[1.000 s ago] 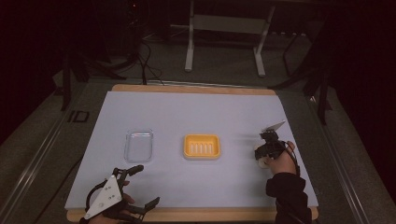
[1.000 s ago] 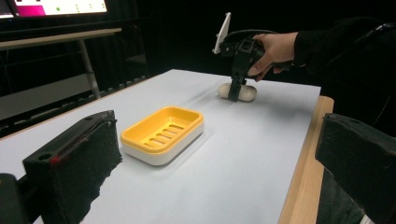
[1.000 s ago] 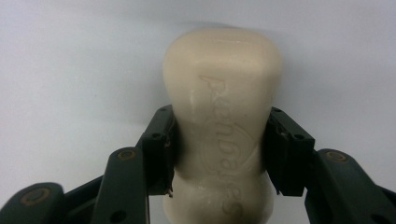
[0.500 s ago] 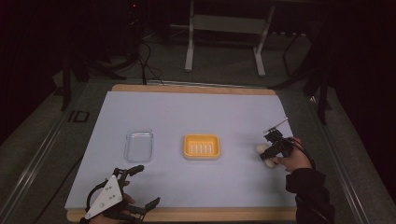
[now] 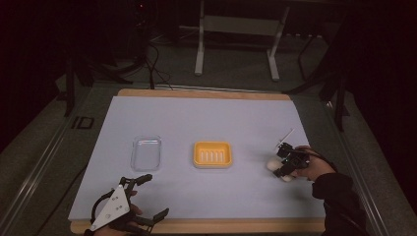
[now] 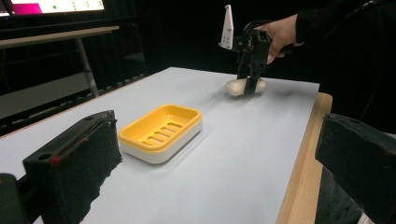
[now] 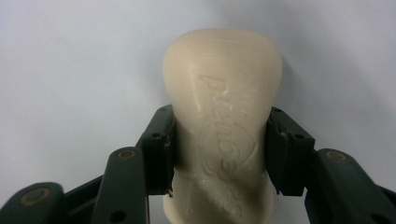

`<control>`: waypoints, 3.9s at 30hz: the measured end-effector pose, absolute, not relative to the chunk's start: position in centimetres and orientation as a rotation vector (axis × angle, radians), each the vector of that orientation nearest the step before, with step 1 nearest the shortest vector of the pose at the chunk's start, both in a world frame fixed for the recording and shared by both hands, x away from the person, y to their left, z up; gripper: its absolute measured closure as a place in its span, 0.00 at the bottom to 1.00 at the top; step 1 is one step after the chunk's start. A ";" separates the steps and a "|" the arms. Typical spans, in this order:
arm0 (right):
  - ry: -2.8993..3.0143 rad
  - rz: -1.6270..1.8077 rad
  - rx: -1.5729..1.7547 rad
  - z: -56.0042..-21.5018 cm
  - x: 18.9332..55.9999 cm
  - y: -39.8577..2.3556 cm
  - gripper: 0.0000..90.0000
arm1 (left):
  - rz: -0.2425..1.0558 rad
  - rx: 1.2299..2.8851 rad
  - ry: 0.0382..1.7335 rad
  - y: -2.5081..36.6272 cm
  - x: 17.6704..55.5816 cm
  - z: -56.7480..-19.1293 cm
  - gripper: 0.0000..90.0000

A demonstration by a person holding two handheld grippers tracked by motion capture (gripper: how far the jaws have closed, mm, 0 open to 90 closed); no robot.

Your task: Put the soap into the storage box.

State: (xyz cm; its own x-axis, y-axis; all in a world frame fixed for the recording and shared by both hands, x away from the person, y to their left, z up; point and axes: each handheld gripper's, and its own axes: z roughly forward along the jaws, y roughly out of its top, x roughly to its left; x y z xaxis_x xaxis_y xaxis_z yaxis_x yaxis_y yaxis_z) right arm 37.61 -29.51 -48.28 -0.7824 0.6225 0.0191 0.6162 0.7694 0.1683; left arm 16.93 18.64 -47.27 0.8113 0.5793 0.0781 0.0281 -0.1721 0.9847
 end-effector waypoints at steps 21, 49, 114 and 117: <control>3.077 0.251 0.505 -45.0 37.7 -26.0 0.55 | 0.522 1.693 0.479 18.7 16.9 -47.3 0.00; 3.090 0.248 0.200 -40.4 39.1 -20.4 0.55 | 0.527 1.690 0.497 19.1 16.5 -47.4 0.00; 3.090 0.614 -0.147 -44.4 42.6 -9.6 0.55 | 0.533 1.675 0.511 20.0 15.6 -47.3 0.00; 3.098 0.577 -0.151 -45.3 42.8 -9.4 0.55 | 0.535 1.670 0.513 20.0 15.6 -47.3 0.00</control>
